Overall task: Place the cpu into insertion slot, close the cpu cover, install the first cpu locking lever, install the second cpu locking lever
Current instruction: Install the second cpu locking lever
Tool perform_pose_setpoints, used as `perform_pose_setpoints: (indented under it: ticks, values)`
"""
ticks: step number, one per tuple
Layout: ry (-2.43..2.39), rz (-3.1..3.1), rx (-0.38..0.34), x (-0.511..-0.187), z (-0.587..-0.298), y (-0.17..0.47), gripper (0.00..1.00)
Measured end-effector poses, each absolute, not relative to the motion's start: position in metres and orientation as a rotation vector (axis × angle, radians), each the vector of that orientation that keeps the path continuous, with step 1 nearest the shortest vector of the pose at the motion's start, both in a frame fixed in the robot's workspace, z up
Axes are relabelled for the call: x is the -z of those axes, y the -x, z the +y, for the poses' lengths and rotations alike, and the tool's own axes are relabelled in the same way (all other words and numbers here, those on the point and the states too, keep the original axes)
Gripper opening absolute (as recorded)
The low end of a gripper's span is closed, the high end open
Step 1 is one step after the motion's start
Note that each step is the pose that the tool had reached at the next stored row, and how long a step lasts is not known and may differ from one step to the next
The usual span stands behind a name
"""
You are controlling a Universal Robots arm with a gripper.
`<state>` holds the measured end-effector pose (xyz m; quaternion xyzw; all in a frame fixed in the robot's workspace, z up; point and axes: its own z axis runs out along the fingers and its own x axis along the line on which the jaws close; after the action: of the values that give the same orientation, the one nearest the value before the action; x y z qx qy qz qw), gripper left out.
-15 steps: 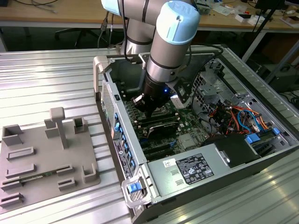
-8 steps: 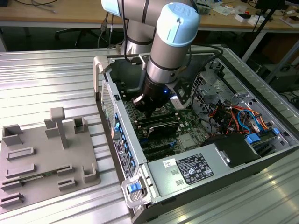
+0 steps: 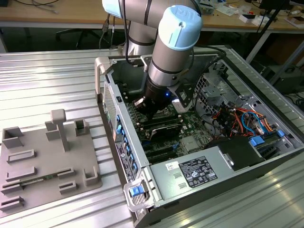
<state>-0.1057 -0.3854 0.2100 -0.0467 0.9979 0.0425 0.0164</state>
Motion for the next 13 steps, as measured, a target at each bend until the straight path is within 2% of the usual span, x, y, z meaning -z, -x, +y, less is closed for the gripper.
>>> perform_pose_setpoints:
  ticks: [13]
  values:
    - [0.148,3.101,-0.154,-0.2046,-0.3854,0.1058,0.11]
